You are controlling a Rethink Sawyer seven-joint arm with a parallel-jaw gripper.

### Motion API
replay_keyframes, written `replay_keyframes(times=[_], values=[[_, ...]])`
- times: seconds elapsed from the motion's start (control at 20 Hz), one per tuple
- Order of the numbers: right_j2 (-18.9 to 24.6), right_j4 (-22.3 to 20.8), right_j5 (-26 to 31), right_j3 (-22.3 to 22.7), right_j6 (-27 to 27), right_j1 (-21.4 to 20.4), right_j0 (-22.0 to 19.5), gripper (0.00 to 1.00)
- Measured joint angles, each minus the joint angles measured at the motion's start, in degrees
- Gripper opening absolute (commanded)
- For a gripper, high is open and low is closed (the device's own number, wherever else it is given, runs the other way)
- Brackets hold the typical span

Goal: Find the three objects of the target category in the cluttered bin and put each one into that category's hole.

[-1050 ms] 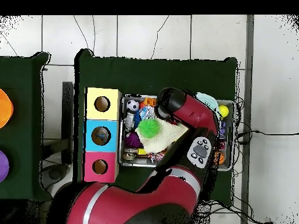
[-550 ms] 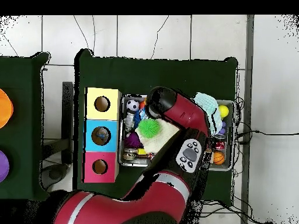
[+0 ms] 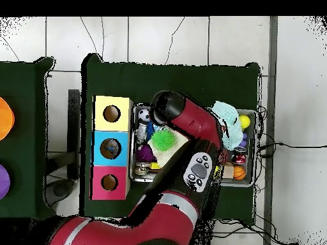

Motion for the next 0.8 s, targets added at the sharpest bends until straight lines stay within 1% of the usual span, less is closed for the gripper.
replay_keyframes(times=[0.8], values=[[0.06,0.15,0.00,0.16,0.54,-0.01,0.15,1.00]])
